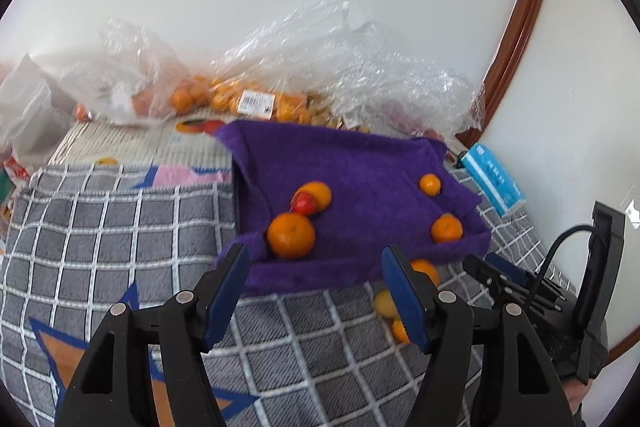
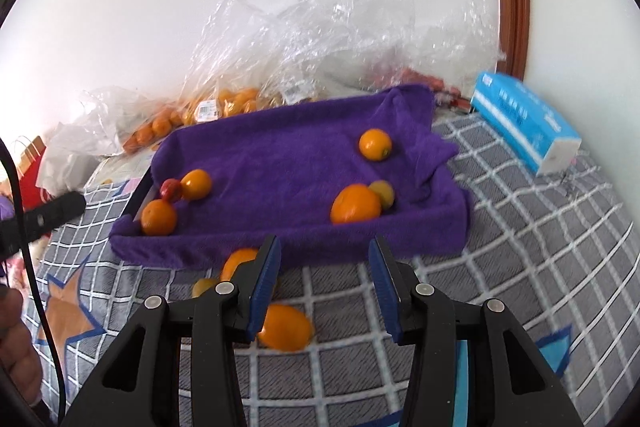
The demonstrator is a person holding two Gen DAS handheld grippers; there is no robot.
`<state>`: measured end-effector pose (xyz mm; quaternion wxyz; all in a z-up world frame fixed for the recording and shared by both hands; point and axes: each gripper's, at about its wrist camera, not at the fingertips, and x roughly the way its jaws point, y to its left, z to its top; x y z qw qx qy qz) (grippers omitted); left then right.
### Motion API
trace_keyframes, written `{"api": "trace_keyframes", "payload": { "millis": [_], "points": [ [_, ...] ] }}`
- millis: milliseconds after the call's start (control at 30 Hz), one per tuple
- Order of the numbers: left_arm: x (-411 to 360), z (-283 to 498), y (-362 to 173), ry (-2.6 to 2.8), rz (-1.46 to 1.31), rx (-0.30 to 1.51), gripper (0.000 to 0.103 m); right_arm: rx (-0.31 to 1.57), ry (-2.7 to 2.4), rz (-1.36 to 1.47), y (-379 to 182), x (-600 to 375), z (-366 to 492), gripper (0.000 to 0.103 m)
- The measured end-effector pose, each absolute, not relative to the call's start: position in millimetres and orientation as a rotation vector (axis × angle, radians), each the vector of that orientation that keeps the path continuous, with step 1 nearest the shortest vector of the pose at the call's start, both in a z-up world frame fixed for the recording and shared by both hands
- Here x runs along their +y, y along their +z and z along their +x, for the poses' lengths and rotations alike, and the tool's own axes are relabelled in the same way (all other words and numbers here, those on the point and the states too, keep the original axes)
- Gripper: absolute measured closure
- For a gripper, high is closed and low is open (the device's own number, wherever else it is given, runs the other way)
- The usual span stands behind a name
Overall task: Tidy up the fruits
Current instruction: 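Withdraw both open tools back from the purple towel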
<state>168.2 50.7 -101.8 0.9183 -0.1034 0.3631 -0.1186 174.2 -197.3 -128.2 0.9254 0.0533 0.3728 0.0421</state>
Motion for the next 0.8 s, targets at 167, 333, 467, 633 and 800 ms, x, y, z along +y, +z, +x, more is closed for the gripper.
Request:
{"api": "trace_keyframes", "payload": {
  "millis": [167,333,467,633,800],
  "points": [
    [62.5,157.5,-125.1,-0.218,-0.210,0.805,0.037,0.797,0.082,0.106,-141.2,-188.8,172.0,0.057],
    [65.1,152.6,-145.4,-0.207,-0.206,0.836,0.037,0.817,0.074,0.085,-149.6,-183.2,170.0,0.057],
    [66.9,157.2,-157.1,-0.210,-0.230,0.874,0.037,0.830,0.068,0.084,-155.0,-182.6,171.3,0.057],
    [69.0,158.0,-160.4,-0.205,-0.246,0.880,0.037,0.832,0.071,0.071,-156.6,-180.5,174.0,0.057],
    [68.4,158.8,-163.8,-0.193,-0.244,0.892,0.037,0.830,0.045,0.038,-157.7,-182.0,178.8,0.057]
  ]
}}
